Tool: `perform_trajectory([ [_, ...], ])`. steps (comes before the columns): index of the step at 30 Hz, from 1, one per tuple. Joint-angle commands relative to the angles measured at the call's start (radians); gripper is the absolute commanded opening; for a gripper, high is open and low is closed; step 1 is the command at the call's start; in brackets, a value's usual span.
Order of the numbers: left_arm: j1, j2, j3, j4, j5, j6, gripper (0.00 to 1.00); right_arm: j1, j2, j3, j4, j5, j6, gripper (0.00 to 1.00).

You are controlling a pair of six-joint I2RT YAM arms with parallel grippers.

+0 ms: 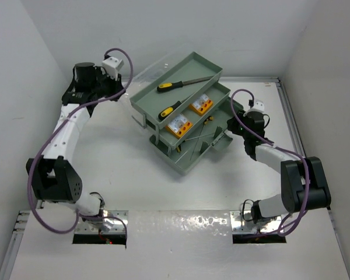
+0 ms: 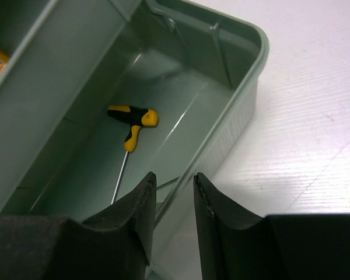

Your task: Sort the tools into containers

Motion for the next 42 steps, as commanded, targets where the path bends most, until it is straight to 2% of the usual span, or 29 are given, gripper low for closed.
perform_trajectory([
  [1,-0.055,-0.112,-0.017,0.100,0.068,0.031,0.00,-0.005,-0.023,0.005,0.069,-0.045,-0.035,0.30],
  [8,-0.192,-0.250,-0.083,0.042,0.120,0.131,0.00,-0.007,-0.121,-0.015,0.030,-0.041,-0.095,0.31],
  [11,-0.271,-0.269,-0.092,-0.047,0.172,0.179,0.00,-0.007,-0.170,-0.033,0.045,-0.045,-0.129,0.31],
  [19,-0.436,-0.264,-0.135,-0.084,0.088,0.216,0.00,-0.005,-0.218,-0.033,-0.015,-0.051,-0.172,0.32],
  [22,-0.532,-0.264,-0.135,-0.090,0.047,0.214,0.00,-0.005,-0.253,-0.052,-0.053,0.028,-0.158,0.33],
  [24,-0.606,-0.261,-0.138,-0.102,0.033,0.213,0.00,-0.005,-0.308,-0.064,-0.099,0.093,-0.135,0.39],
  [27,-0.680,-0.252,-0.147,-0.118,0.024,0.205,0.00,-0.005,-0.423,-0.107,-0.191,0.273,-0.106,0.39],
  [28,-0.698,-0.250,-0.151,-0.122,0.017,0.202,0.00,-0.005,-0.451,-0.128,-0.229,0.354,-0.112,0.41],
  [31,-0.817,-0.244,-0.170,-0.144,-0.025,0.200,0.00,-0.008,-0.532,-0.124,-0.344,0.451,-0.173,0.45],
  [34,-0.914,-0.249,-0.204,-0.164,-0.096,0.222,0.00,-0.008,-0.564,-0.100,-0.449,0.484,-0.245,0.48],
  [35,-0.986,-0.247,-0.221,-0.170,-0.131,0.228,0.02,-0.010,-0.570,-0.096,-0.481,0.499,-0.265,0.48],
  [36,-1.020,-0.249,-0.226,-0.172,-0.147,0.228,0.12,-0.011,-0.577,-0.096,-0.510,0.505,-0.273,0.49],
  [37,-1.049,-0.249,-0.229,-0.175,-0.156,0.230,0.39,-0.011,-0.590,-0.096,-0.523,0.510,-0.276,0.49],
  [38,-1.098,-0.250,-0.223,-0.185,-0.154,0.228,0.52,-0.011,-0.597,-0.101,-0.530,0.515,-0.284,0.50],
  [39,-1.114,-0.252,-0.215,-0.191,-0.142,0.224,0.61,-0.011,-0.604,-0.112,-0.535,0.525,-0.284,0.51],
  [40,-1.121,-0.255,-0.188,-0.195,-0.121,0.207,0.76,-0.015,-0.619,-0.116,-0.544,0.533,-0.285,0.51],
  [42,-1.123,-0.256,-0.149,-0.208,-0.070,0.191,0.79,-0.018,-0.635,-0.136,-0.550,0.542,-0.285,0.51],
])
